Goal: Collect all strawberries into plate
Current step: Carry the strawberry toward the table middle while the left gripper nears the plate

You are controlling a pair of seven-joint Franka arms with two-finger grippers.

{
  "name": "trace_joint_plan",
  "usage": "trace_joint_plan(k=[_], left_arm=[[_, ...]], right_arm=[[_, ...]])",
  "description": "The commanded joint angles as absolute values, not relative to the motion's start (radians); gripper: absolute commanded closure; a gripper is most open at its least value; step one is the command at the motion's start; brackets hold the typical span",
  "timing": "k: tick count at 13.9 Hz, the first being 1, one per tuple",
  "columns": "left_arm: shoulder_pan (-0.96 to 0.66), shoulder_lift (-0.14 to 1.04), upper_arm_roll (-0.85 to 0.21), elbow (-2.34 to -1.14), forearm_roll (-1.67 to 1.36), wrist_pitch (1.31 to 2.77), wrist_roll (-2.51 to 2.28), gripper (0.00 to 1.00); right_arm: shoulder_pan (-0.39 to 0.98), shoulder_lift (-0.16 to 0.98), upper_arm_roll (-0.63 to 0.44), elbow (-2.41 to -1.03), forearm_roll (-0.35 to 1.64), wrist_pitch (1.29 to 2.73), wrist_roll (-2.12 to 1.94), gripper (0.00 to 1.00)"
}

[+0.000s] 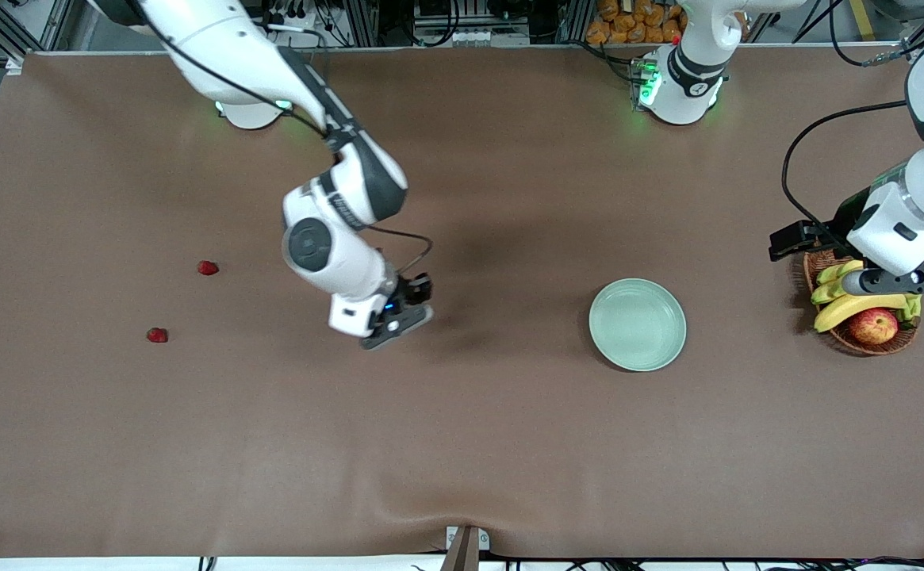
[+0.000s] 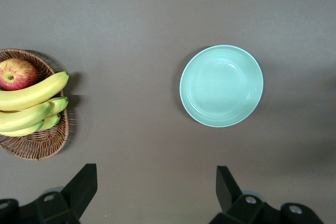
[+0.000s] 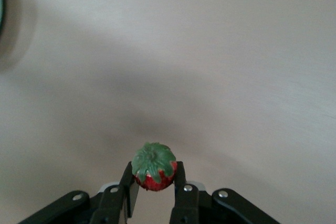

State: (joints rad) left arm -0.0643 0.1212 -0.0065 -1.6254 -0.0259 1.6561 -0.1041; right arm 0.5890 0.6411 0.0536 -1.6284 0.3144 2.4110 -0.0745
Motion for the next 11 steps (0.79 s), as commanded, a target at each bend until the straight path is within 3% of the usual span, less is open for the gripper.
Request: trace_joint_plan(k=[1,4,9,11], left_arm=[[-0.075,0.143,-0.005,-1.608,-0.04,1.649,-0.087,0.0],[-0.086,0.152,-0.005,-1.605,-0.04,1.654,-0.087,0.0],[-0.097,0.212,-0.006,-1.608,-0.11,1.658,-0.087,0.0],[-0.107,0.221,-0.005,-1.606,-0.12,1.658,-0.095,0.0]], right_arm=[[0.658,0.771,0.041,-1.522,0.333,2.509,-0.052,1.0],[0.712,0.84,0.04,-1.45,0.33,2.543,-0.011,1.0],[0.742,0.887,0.038,-1.443,0.328,2.6,-0.009,0.97],[0.742,0.887,0.037,-1.443,0.325,2.602,-0.008,0.0]])
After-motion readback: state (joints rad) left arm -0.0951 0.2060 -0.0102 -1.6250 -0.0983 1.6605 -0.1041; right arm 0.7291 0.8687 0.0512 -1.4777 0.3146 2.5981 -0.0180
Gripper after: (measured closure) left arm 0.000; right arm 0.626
